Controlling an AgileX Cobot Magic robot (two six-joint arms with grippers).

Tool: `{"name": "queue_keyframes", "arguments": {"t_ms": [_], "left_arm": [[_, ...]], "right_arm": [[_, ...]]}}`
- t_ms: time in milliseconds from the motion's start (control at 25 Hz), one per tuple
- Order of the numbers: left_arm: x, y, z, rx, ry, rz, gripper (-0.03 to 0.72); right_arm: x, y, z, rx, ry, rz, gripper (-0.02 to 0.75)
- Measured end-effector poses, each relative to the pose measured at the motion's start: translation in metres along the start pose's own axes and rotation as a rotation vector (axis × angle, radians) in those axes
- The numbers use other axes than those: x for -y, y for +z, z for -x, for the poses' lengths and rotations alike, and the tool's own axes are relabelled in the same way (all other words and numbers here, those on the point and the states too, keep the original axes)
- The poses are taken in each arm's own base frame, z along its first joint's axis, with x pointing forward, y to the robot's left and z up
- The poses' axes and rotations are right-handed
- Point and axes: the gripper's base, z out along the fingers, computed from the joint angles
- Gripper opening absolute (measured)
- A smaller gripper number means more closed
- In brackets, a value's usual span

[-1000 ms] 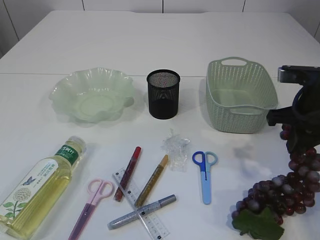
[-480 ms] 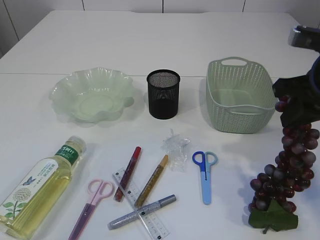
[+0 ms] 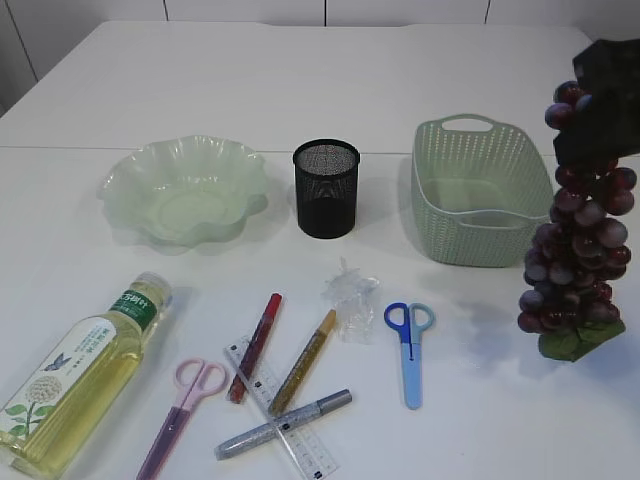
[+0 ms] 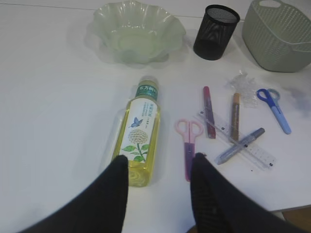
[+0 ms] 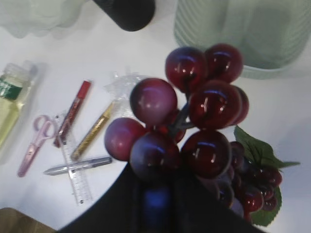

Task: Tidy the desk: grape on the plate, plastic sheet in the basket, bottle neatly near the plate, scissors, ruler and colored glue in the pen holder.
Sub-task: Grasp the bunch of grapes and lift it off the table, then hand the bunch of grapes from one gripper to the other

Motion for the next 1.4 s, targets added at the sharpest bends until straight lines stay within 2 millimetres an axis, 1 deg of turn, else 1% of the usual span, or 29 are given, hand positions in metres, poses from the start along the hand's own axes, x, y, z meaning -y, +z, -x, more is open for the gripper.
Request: {"name": "queue_keyframes", "arguments": {"t_ms": [320, 440, 520, 760, 1000, 1160, 1320, 1400], "left_arm": [[0.005, 0.000, 0.001, 0.006, 0.001, -0.056, 0.314], [0.006, 0.002, 0.006, 0.030, -0.011, -0.071, 0.315], [0.007, 0.007, 0.011, 0.027, -0.024, -0.089, 0.315], [0.009, 0.035, 0.031, -0.061, -0.022, -0.146, 0.315], [0.013, 0.061, 0.043, -0.127, 0.075, -0.237, 0.315], [0.014, 0.077, 0.049, -0.151, 0.126, -0.283, 0.318], [0.017, 0.094, 0.057, -0.136, 0.142, -0.360, 0.358], [0.019, 0.102, 0.061, -0.119, 0.161, -0.405, 0.395]], "right_arm": [[-0.025, -0.008, 0.005, 0.048, -0.083, 0.264, 0.101], [-0.034, -0.010, 0.006, 0.067, -0.122, 0.362, 0.101], [-0.039, -0.013, 0.007, 0.090, -0.143, 0.422, 0.101], [-0.052, -0.018, 0.010, 0.153, -0.217, 0.544, 0.099], [-0.080, -0.016, 0.003, 0.143, -0.316, 0.626, 0.099], [-0.096, -0.015, 0.000, 0.147, -0.335, 0.675, 0.099], [-0.107, -0.015, -0.002, 0.152, -0.345, 0.705, 0.099], [-0.110, -0.015, -0.003, 0.156, -0.351, 0.709, 0.099]]}}
